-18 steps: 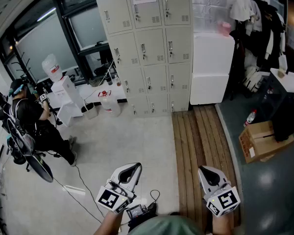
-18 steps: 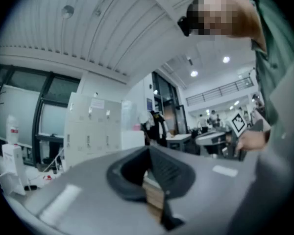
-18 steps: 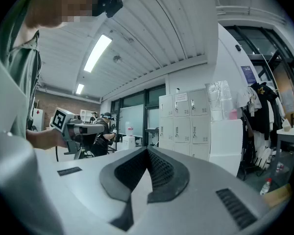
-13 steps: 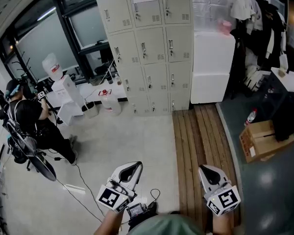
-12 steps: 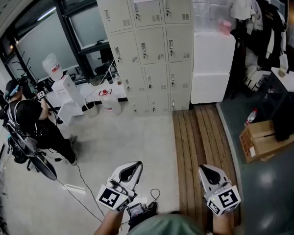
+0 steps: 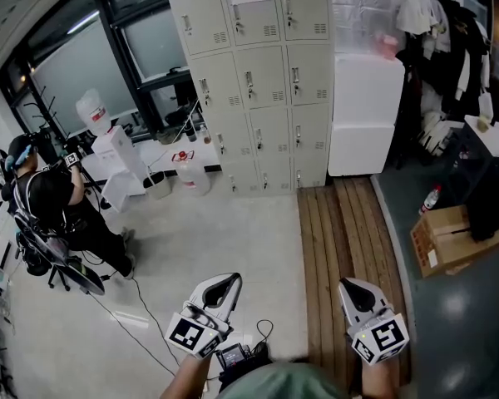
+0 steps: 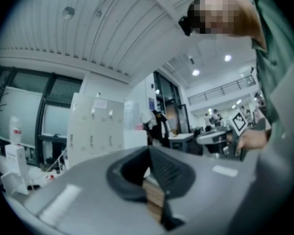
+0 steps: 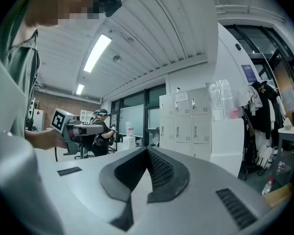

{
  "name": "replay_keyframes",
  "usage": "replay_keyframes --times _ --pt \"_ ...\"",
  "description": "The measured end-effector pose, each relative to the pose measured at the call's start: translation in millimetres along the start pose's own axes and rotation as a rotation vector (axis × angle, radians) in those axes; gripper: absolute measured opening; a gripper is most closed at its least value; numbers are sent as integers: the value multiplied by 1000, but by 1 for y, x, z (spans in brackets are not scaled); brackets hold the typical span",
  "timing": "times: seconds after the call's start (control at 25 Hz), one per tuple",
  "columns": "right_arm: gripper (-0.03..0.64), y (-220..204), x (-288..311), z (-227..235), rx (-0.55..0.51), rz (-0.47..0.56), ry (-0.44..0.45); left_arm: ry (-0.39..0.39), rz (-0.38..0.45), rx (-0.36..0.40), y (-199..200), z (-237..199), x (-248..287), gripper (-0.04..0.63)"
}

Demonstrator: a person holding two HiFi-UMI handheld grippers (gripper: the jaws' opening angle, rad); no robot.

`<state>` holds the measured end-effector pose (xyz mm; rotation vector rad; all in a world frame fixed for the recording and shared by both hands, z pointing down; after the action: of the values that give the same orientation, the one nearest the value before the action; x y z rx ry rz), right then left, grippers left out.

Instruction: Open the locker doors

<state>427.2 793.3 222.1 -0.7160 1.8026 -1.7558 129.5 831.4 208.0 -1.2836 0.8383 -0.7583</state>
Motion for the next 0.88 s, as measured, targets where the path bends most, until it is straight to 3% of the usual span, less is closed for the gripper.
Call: replay_keyframes --times 0.32,0.88 --pt "5 -8 37 -3 20 0 -10 53 -35 5 -13 -38 1 -2" --pt "5 1 136 -22 0 3 -100 -31 63 13 -22 -134 24 -2"
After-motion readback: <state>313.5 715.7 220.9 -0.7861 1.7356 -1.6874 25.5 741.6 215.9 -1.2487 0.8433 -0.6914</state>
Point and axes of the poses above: the fingertips, and each gripper's own axes: x forward along the fingers, z to its right, y out of its top, the point moved 7 cm from there along -x, backward along the fingers, and after that the axes turned 4 degrees about z, right-handed, at the moved point
